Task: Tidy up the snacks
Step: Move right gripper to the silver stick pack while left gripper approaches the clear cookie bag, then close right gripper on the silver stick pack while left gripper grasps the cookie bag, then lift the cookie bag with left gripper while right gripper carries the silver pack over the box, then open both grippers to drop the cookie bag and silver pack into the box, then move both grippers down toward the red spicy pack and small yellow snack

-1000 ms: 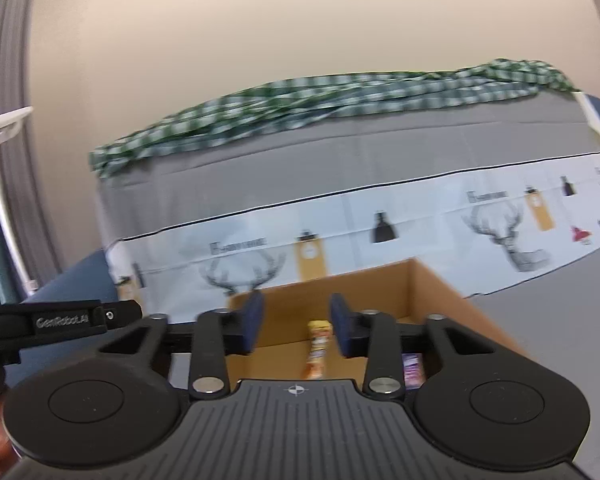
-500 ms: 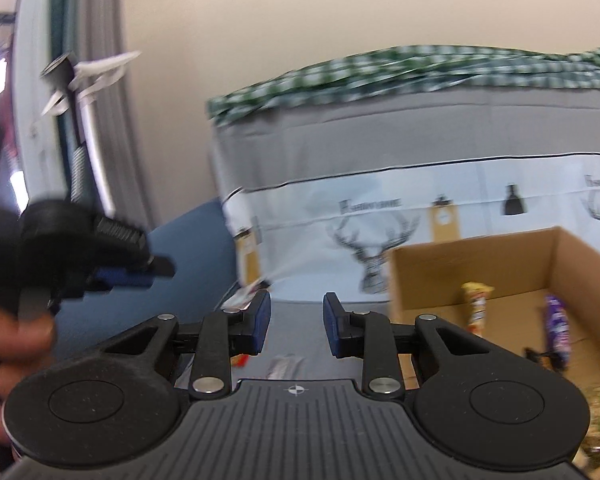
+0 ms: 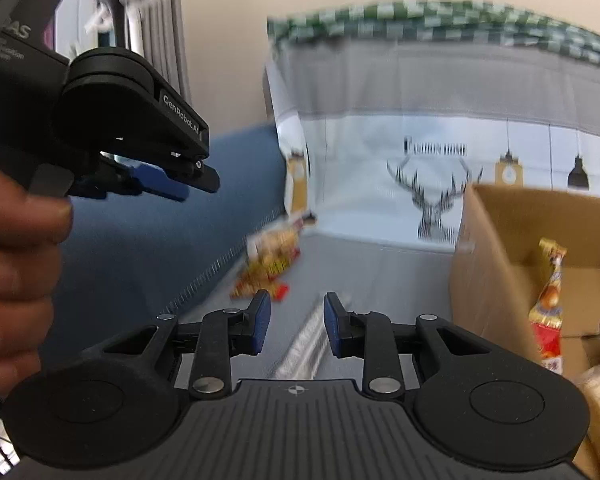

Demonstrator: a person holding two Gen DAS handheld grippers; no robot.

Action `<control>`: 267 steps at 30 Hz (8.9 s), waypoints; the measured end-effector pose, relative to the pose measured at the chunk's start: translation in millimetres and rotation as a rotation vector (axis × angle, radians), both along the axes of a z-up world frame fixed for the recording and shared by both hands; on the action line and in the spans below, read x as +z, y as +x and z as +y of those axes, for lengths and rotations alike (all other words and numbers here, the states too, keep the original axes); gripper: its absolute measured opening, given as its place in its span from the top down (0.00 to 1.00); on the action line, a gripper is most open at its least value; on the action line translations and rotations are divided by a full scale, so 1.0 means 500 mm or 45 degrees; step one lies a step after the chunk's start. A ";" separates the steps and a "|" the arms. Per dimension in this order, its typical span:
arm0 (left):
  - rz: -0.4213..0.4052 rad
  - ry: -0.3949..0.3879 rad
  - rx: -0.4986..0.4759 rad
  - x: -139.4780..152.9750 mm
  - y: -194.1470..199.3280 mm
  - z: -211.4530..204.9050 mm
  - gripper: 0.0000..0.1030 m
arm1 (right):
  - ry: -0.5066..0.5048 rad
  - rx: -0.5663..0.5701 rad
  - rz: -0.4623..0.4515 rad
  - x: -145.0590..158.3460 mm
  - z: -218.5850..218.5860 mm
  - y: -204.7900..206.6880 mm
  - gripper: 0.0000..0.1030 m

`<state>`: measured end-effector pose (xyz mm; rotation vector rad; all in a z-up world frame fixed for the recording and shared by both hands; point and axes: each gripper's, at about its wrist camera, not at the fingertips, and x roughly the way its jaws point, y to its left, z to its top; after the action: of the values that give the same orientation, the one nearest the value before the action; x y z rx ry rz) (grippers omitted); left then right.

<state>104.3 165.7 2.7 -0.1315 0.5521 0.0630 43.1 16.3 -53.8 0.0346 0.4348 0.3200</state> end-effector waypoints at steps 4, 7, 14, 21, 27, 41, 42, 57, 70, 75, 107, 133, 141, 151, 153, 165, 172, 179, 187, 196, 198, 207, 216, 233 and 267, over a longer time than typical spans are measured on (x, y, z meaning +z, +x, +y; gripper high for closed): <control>-0.018 0.004 -0.015 -0.014 0.037 -0.001 0.77 | -0.013 -0.031 0.069 -0.026 0.011 0.041 0.68; 0.024 0.079 -0.033 -0.048 0.071 -0.010 0.76 | 0.003 -0.055 0.134 -0.049 0.019 0.070 0.62; 0.072 0.127 -0.061 -0.103 0.150 -0.001 0.61 | -0.024 -0.095 0.240 -0.097 0.042 0.118 0.58; 0.140 0.250 -0.104 -0.148 0.209 -0.033 0.55 | -0.048 -0.081 0.310 -0.123 0.050 0.147 0.56; 0.157 0.233 -0.059 -0.147 0.224 -0.022 0.77 | -0.078 -0.069 0.292 -0.122 0.046 0.145 0.70; 0.176 -0.137 -0.048 -0.036 0.020 0.072 0.86 | -0.130 0.010 0.285 -0.073 0.013 0.045 0.74; 0.197 -0.169 -0.074 -0.034 0.003 0.073 0.86 | -0.130 0.011 0.293 -0.070 0.009 0.035 0.74; 0.549 -0.256 -0.139 -0.098 -0.004 0.043 0.45 | -0.205 0.055 0.443 -0.072 -0.013 -0.048 0.64; 0.645 -0.147 -0.177 -0.136 0.029 -0.016 0.35 | -0.171 0.043 0.464 -0.097 -0.009 -0.007 0.56; 0.666 -0.120 -0.186 -0.146 0.040 -0.032 0.35 | -0.174 0.031 0.469 -0.101 -0.009 0.002 0.56; 0.678 -0.105 -0.191 -0.153 0.046 -0.037 0.35 | -0.206 0.002 0.429 -0.097 -0.003 -0.005 0.74; 0.160 -0.161 -0.117 0.045 -0.058 -0.065 0.57 | -0.200 -0.124 0.051 0.054 -0.032 -0.128 0.76; -0.192 -0.221 -0.216 0.120 -0.111 -0.148 0.57 | -0.188 -0.387 -0.274 0.147 -0.132 -0.176 0.76; -0.198 -0.245 -0.523 0.112 -0.094 -0.349 0.57 | -0.087 -0.686 -0.308 0.189 -0.347 -0.150 0.76; -0.194 -0.246 -0.573 0.104 -0.094 -0.385 0.57 | -0.098 -0.731 -0.315 0.187 -0.379 -0.151 0.76; -0.192 -0.238 -0.685 0.079 -0.086 -0.483 0.57 | -0.147 -0.795 -0.305 0.168 -0.463 -0.159 0.76; -0.184 -0.268 -0.666 0.078 -0.082 -0.474 0.57 | -0.172 -0.762 -0.311 0.168 -0.456 -0.155 0.76; -0.183 -0.274 -0.658 0.079 -0.084 -0.465 0.57 | -0.176 -0.742 -0.305 0.165 -0.444 -0.153 0.76; -0.188 -0.278 -0.650 0.081 -0.086 -0.463 0.57 | -0.182 -0.734 -0.305 0.165 -0.439 -0.150 0.76; -0.192 -0.277 -0.650 0.081 -0.087 -0.463 0.57 | -0.185 -0.723 -0.307 0.165 -0.443 -0.150 0.76; -0.193 -0.277 -0.651 0.081 -0.087 -0.463 0.57 | -0.186 -0.721 -0.309 0.165 -0.442 -0.150 0.76; -0.195 -0.278 -0.649 0.083 -0.086 -0.461 0.57 | -0.190 -0.713 -0.314 0.164 -0.443 -0.151 0.76; -0.198 -0.281 -0.648 0.083 -0.086 -0.460 0.57 | -0.192 -0.707 -0.316 0.165 -0.443 -0.152 0.76; -0.187 -0.309 -0.665 0.084 -0.084 -0.458 0.56 | -0.195 -0.705 -0.315 0.166 -0.438 -0.150 0.76; 0.073 0.055 -0.149 -0.057 0.078 -0.019 0.83 | 0.020 0.010 -0.112 0.088 -0.073 -0.075 0.76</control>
<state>143.4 156.4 -25.7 -0.0555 0.6142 -0.0355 5.7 -20.1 -9.7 0.0340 0.3457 0.3317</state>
